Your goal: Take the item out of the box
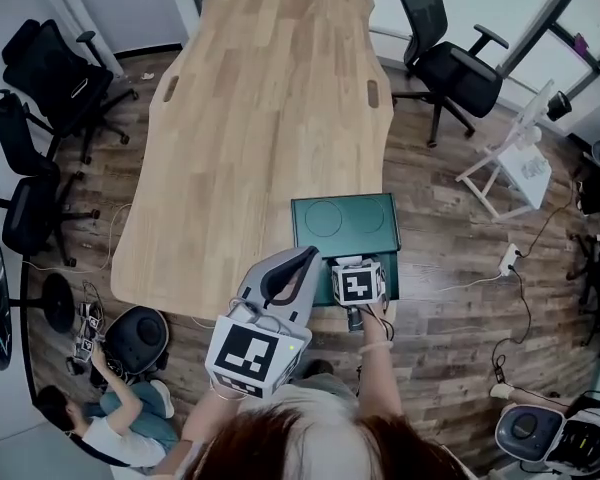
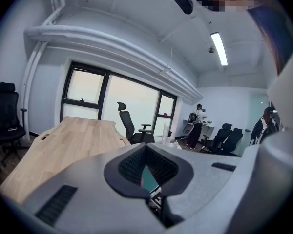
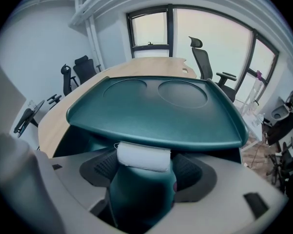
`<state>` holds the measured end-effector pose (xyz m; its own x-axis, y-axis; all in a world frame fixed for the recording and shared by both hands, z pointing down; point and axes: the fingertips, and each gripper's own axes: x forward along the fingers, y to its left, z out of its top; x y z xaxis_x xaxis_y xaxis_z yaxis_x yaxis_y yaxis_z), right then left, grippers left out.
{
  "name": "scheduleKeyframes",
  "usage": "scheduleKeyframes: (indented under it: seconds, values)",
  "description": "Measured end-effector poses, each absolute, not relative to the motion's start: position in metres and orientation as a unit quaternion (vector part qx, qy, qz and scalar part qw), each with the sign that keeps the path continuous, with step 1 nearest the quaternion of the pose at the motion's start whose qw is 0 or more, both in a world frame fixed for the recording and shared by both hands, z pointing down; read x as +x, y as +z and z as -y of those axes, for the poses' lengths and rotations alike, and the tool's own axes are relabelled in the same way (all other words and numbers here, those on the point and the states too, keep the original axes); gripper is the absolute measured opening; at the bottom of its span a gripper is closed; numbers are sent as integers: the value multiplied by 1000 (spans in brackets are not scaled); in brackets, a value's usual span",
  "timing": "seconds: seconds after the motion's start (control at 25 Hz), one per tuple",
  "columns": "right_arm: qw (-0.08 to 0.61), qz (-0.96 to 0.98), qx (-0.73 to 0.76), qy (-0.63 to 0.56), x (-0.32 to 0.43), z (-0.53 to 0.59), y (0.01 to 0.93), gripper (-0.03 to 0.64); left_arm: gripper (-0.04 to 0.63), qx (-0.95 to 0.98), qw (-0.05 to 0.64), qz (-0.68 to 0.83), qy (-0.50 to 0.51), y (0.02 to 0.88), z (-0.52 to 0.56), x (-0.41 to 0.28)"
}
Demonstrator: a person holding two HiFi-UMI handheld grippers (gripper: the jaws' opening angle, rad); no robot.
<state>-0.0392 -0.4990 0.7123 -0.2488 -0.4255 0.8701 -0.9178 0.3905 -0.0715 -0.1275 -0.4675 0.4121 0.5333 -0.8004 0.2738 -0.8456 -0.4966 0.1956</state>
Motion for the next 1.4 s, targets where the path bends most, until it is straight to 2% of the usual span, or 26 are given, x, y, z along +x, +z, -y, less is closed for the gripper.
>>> scheduleKeyframes:
  seconds: [0.12, 0.16, 0.8, 1.12, 1.4]
  values:
    - [416, 729, 459, 290, -39, 498, 711, 338, 8, 863, 150, 478, 71, 410, 469, -126]
    - [421, 729, 458, 286, -39, 497, 711, 316, 8, 864, 145, 477, 69, 410, 468, -126]
    - [442, 742, 435, 253, -42, 467, 694, 314, 8, 864, 131, 480, 72, 404, 442, -123]
    - [408, 756, 447, 249, -35, 455, 672, 314, 8, 862, 121, 489, 62, 393, 420, -120]
    - [350, 776, 466, 241, -26, 444, 645, 314, 8, 860, 112, 495, 55, 386, 393, -111]
